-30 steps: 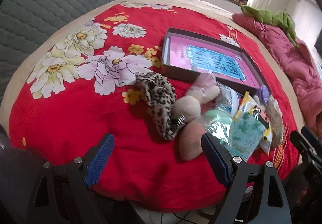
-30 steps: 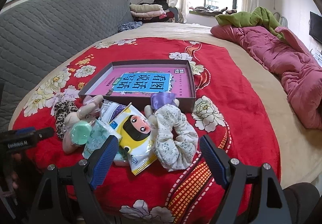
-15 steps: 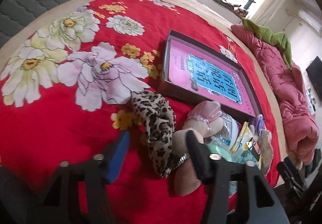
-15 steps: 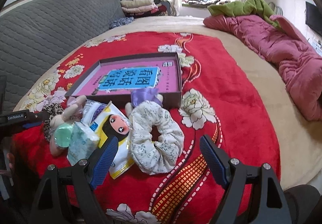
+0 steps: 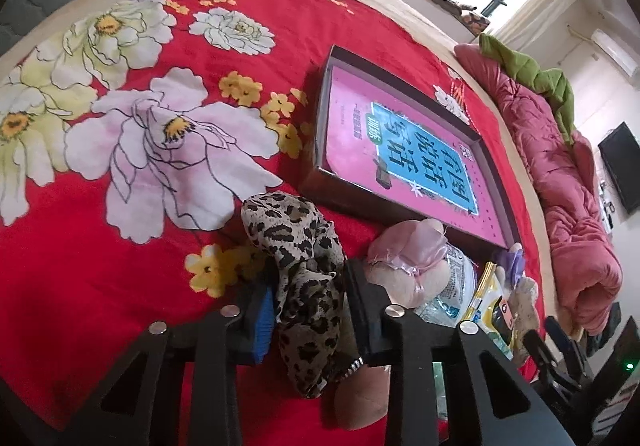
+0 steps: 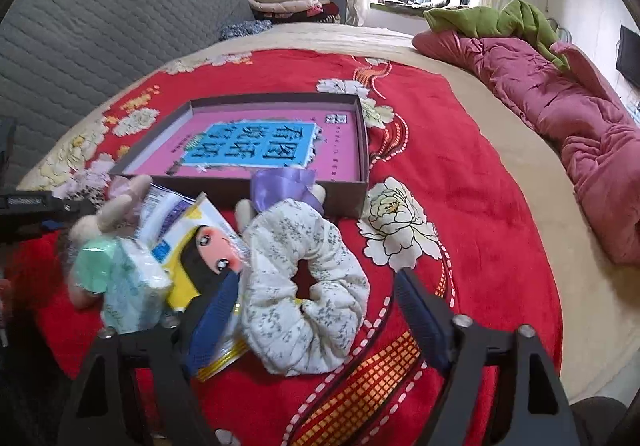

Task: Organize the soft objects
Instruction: 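Grasp the leopard-print scrunchie with the left tool while the right tool grasps the white floral scrunchie, then lift both scrunchies and carry them over the pink box with both tools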

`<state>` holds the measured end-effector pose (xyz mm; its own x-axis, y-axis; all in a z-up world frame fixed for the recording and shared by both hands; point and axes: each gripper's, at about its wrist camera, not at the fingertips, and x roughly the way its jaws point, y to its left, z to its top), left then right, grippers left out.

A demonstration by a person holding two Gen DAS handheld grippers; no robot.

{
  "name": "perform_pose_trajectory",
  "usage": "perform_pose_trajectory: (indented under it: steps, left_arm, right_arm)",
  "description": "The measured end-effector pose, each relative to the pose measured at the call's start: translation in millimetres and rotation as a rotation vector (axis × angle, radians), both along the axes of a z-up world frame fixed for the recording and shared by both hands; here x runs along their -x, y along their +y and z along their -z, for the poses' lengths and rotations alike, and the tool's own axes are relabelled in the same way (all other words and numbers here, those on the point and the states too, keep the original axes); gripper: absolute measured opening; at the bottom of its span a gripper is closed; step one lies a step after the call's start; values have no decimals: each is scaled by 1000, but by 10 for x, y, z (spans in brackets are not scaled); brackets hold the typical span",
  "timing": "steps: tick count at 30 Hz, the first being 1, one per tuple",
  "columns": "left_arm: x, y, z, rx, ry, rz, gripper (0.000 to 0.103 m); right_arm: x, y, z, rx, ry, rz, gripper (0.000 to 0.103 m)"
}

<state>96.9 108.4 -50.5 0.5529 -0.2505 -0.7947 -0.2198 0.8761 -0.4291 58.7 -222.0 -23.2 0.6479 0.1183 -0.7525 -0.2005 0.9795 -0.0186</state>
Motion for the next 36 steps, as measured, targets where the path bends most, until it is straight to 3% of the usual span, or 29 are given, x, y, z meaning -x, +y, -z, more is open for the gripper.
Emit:
perform_pose_trajectory:
  steps: [2,5,7,8,16,23,29,36]
  left_arm:
    - [-20,5,4,2,-6,2,27]
    - [-42,23,4,26,-18,2,21]
    - [-56,32,2,35,-23,4,17]
    - [-67,34,-3,41,-27,5,15]
    - [-8,75,-109,54,-81,4,9]
    - [56,78,-346,47,-195,13,9]
    - [76,21,-528,36,-283,34,9]
    - [-21,-45,-607,12,-314,56,9]
  right_arm:
    - [-46,0,48,1,17,-1,60]
    - [-72,10,84,12,21,-18,37]
    - [-71,32,92,32,14,-31,16]
    - [-68,31,89,24,13,-46,12]
    - [-59,-76,-50,-78,-15,-59,6]
    - [-46,-239,-270,-199,-81,-44,6]
    - [-55,-317,-418,-244,-141,-33,6]
    - [-169,-291,-540,-244,-215,-48,6]
